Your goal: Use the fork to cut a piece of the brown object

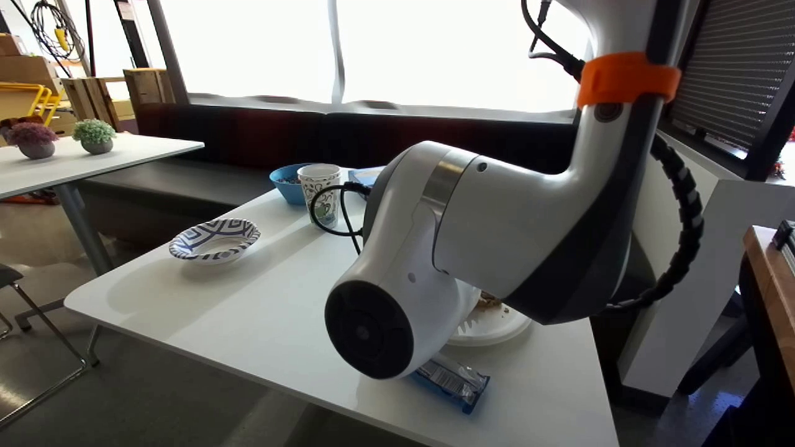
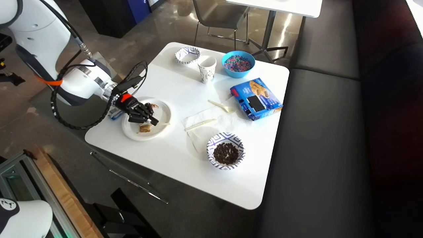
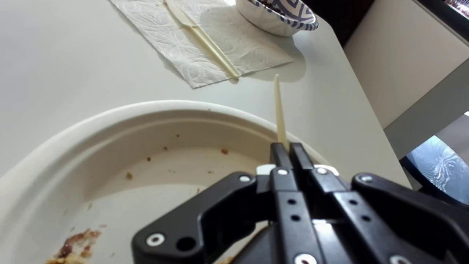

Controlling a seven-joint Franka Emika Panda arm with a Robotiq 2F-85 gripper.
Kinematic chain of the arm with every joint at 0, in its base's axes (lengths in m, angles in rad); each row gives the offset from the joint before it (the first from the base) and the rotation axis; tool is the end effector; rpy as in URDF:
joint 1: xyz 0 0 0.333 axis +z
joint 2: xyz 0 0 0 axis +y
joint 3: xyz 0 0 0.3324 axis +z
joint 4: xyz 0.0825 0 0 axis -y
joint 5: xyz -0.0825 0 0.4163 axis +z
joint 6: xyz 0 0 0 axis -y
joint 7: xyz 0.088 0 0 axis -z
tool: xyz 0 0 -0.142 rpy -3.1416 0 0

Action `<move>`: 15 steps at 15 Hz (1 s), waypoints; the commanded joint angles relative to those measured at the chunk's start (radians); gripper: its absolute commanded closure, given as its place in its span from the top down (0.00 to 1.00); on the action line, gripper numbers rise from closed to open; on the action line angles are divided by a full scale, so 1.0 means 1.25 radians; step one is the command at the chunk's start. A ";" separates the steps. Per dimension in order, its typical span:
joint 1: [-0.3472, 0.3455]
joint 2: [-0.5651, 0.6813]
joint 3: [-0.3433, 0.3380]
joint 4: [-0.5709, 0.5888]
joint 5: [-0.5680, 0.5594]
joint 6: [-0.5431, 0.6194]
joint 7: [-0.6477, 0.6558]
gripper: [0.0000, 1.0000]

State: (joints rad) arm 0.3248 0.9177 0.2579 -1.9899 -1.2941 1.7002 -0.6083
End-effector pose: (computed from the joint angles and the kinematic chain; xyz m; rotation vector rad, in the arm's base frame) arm 0.4545 0.1816 -0.0373 0.9574 1.9215 -1.1044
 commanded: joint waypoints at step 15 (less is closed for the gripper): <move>0.019 0.058 0.014 0.016 -0.088 -0.002 0.138 0.02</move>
State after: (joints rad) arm 0.3330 0.9335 0.2656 -1.9960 -1.3788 1.6979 -0.4820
